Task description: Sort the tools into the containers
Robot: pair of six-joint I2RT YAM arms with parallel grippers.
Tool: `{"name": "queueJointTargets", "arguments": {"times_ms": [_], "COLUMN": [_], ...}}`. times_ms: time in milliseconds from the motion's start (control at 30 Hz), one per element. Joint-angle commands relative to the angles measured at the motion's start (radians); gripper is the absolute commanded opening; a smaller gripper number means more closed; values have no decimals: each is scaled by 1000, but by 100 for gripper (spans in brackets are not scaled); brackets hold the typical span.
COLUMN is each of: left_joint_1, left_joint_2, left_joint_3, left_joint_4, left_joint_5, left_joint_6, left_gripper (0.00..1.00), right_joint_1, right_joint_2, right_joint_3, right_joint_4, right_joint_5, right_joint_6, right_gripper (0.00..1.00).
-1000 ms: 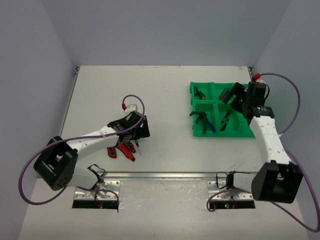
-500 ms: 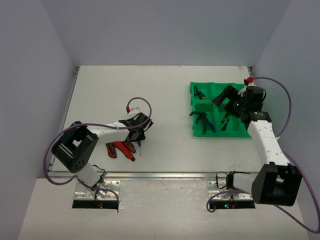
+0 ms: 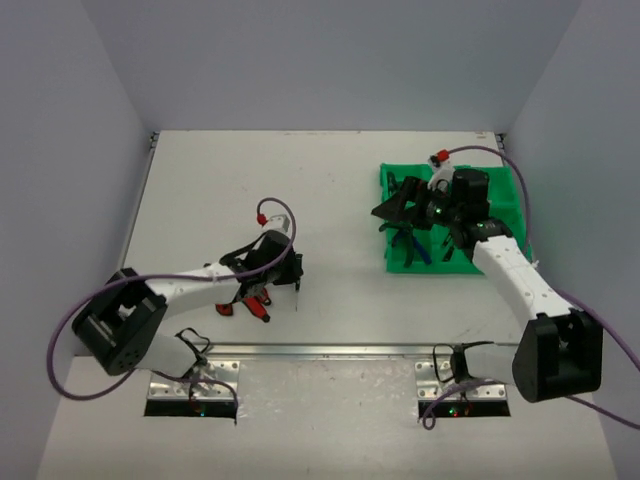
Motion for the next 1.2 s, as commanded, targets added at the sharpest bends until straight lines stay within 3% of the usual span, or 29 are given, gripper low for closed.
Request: {"name": "queueJointTargets", "arguments": {"times_ms": [0, 67, 100, 133, 200, 500, 700, 800, 867, 900, 1000, 1167], "left_joint_1": [-33, -41, -39, -39, -39, -41, -48, -49, -48, -48, -48, -48], "left_joint_2": [-251, -287, -303, -305, -284, -222, -224, -225, -228, -230, -231, -231], "left_joint_3": [-123, -174, -196, -201, -197, -186, -180, -190, -205, -211, -219, -209], "left_joint_4": [425, 534, 599, 622, 671, 750, 780, 768, 768, 768, 769, 770], "left_joint_5": [213, 278, 307, 357, 403, 463, 516, 511, 504, 500, 495, 509], "left_joint_6": [-5, -21, -25, -27, -42, -100, -105, -98, -94, -93, -91, -84], "left_gripper": [0, 0, 0, 0, 0, 0, 0, 0, 0, 0, 0, 0], "right_joint_1": [124, 163, 181, 217, 263, 352, 357, 358, 359, 359, 357, 359], "right_joint_2": [-38, -48, -45, -43, -30, -22, 4, -8, -25, -34, -47, -41], "right_joint_3": [-126, -203, -234, -242, -231, -235, -226, -212, -195, -190, -186, -180], "right_joint_4": [253, 356, 460, 522, 541, 568, 595, 574, 528, 510, 489, 480], "right_joint_5": [-102, -157, -176, -196, -195, -147, -143, -133, -114, -105, -95, -99], "right_joint_6": [105, 193, 227, 239, 254, 265, 259, 253, 225, 216, 206, 203], "right_gripper": [98, 94, 89, 77, 68, 59, 25, 35, 53, 57, 57, 44]}}
